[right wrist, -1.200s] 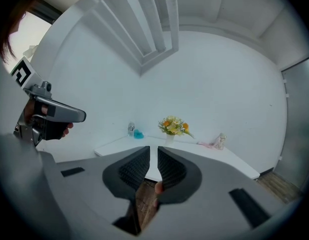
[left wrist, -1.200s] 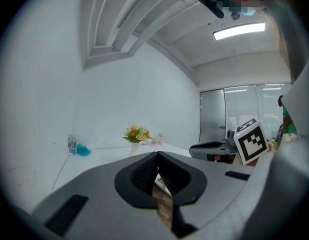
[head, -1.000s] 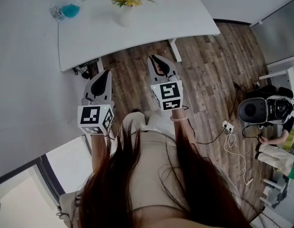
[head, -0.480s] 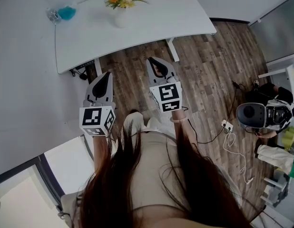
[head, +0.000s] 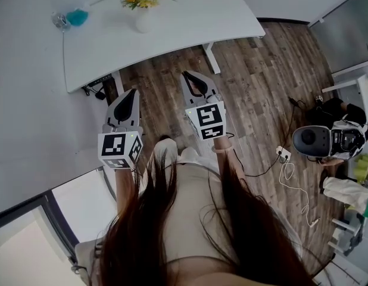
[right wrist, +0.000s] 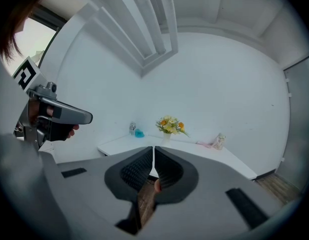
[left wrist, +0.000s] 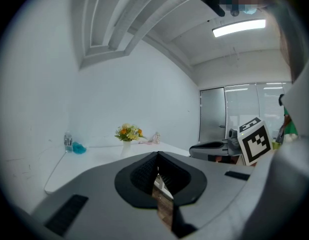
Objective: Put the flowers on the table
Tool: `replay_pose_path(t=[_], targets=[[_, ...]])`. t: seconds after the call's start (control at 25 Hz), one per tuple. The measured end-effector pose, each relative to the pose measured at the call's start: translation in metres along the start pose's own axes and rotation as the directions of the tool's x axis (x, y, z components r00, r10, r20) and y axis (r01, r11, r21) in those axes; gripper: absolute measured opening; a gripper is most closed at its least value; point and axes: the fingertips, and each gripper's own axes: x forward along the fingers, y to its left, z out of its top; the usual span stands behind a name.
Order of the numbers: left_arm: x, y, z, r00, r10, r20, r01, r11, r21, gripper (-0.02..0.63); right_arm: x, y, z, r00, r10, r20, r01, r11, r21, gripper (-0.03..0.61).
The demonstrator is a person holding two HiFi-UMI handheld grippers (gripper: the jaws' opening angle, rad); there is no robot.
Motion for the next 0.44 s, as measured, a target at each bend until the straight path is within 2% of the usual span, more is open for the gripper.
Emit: replay_pose_path(t=[0.44], targets=[[-0.006, -0.029, -0.004, 1.000, 0.002, 0.007, -0.002, 0.999, 0.032, 0.003, -0.024, -0.010, -0.012, 1.000, -0.022, -0.021, 0.021, 0.999, -0.034, 0.026]])
